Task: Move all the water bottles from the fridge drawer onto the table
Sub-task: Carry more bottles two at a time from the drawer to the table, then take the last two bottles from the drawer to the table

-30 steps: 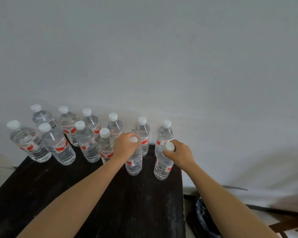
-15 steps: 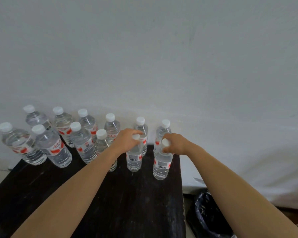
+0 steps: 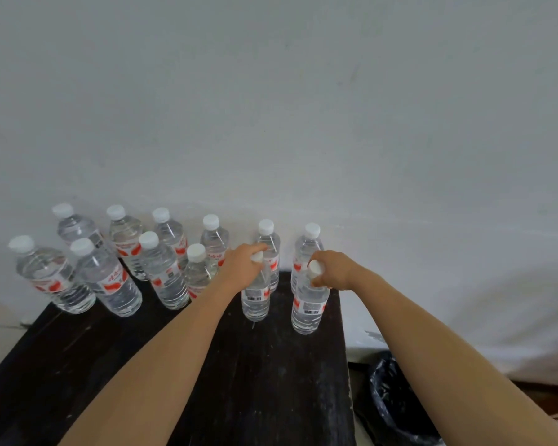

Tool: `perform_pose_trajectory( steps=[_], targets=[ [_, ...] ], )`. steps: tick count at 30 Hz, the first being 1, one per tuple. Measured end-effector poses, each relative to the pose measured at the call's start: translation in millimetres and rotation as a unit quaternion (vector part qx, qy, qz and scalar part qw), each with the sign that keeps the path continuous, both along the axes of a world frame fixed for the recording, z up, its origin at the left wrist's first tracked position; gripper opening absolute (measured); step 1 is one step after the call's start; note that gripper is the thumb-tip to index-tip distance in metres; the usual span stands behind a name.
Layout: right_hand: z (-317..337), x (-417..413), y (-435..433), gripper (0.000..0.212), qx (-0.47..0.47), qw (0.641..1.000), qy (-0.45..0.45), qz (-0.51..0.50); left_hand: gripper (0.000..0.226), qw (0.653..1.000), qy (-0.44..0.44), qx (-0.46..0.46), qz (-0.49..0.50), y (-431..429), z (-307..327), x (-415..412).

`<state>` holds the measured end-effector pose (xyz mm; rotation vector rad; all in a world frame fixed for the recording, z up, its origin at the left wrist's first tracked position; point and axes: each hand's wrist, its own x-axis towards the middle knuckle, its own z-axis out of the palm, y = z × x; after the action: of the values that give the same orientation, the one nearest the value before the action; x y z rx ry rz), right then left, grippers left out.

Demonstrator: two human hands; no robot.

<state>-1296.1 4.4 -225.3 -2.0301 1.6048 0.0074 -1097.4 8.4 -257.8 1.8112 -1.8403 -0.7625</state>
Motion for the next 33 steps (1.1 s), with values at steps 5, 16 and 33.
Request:
perform_pose_trajectory(
  steps=[5,16,33],
  targets=[
    [-0.6,5.1,14.0,0.046,-0.005,0.998,-0.046,-0.05,0.051,0.995,-0.091,-0.03,0.004,10.4,-5.2,-6.9],
    [-9.9,-50.5,81.1,0.082,-0.002,0.98,-0.091,-0.176,0.081,0.998,-0.008,-0.061,0.033,83.2,-33.5,-7.6],
    [43.3,-109.3,194.8,0.07,-0.126,0.987,-0.03,-0.093,0.081,0.984,-0.082,-0.131,0.084,221.2,33.0,-22.5]
  ],
)
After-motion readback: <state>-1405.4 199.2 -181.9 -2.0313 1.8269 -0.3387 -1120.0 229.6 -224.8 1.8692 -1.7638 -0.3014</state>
